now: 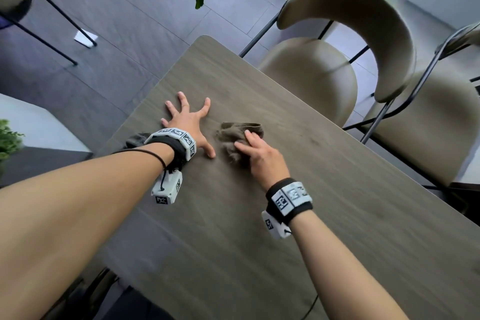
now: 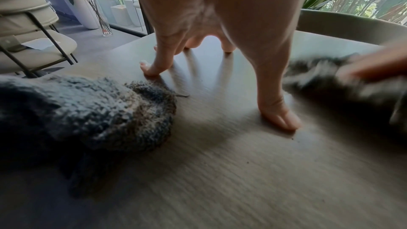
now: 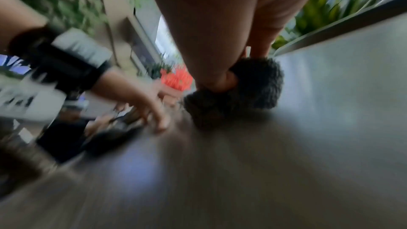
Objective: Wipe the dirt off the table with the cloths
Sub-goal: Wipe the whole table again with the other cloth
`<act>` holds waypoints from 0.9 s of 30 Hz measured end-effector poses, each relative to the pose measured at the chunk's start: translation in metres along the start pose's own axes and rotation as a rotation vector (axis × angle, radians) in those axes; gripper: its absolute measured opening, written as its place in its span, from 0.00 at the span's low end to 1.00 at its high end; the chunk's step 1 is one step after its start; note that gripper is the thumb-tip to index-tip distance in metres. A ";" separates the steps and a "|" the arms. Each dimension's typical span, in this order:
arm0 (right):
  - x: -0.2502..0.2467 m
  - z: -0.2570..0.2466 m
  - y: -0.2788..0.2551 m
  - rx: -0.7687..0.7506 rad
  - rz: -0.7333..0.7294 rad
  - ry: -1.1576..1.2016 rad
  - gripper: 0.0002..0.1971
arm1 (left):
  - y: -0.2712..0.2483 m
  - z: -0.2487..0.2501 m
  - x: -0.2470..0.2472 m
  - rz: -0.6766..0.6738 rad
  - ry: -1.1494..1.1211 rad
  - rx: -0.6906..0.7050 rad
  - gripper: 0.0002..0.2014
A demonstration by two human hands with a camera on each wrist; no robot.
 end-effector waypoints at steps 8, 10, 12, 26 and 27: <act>-0.020 0.065 -0.009 0.025 0.138 -0.120 0.33 | 0.000 0.001 0.000 0.004 0.006 -0.002 0.76; -0.036 0.091 -0.008 0.111 0.157 -0.125 0.34 | 0.000 0.001 -0.001 0.002 -0.001 -0.003 0.76; -0.053 0.115 -0.005 0.202 0.190 -0.124 0.34 | 0.000 0.000 -0.001 0.001 -0.007 0.000 0.76; -0.056 0.071 0.002 0.109 0.314 0.016 0.28 | 0.002 0.000 0.001 -0.017 -0.032 0.011 0.77; -0.035 0.048 -0.004 0.017 0.249 0.034 0.27 | 0.001 0.000 0.001 -0.012 -0.027 0.011 0.77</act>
Point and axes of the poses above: each hand's wrist, its own y-axis towards the middle knuckle, its own x-axis out of the palm, z = x × y, the point moved 4 cm from there along y, towards the middle knuckle
